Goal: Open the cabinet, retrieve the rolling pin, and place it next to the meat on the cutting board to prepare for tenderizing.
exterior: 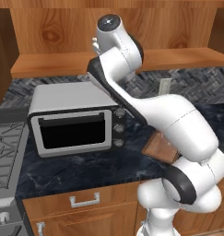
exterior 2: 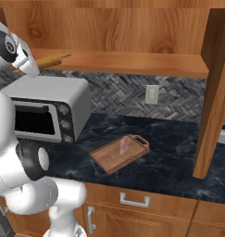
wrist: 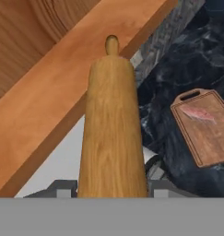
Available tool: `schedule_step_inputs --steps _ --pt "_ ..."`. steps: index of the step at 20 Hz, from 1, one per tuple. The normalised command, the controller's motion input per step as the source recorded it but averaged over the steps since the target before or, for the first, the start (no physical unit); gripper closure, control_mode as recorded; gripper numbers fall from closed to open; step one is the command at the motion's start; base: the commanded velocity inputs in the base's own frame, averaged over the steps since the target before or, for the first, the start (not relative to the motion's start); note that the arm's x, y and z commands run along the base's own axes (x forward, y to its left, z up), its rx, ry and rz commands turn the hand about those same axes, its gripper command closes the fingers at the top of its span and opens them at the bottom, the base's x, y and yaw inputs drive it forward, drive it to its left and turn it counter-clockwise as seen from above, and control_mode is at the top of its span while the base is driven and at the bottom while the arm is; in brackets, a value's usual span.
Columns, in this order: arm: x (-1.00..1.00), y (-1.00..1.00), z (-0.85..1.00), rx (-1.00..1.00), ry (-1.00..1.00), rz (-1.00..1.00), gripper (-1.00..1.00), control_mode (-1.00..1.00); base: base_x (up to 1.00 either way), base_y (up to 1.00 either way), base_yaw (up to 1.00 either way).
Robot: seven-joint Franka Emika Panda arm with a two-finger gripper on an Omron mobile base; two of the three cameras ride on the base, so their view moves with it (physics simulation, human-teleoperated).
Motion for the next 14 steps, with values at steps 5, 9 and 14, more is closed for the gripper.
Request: schedule_step_inputs --steps 5,9,14 --pt "-0.98 -0.34 -0.35 0.06 -0.04 -0.09 1.0 -1.0 0.0 0.0 0.0" --pt "-0.89 -0.42 -0.4 0.03 0.0 -0.1 1.0 -1.0 0.0 0.0 0.0" --pt "-0.69 -0.48 -0.34 0.01 0.0 -0.07 1.0 -1.0 0.0 0.0 0.0"
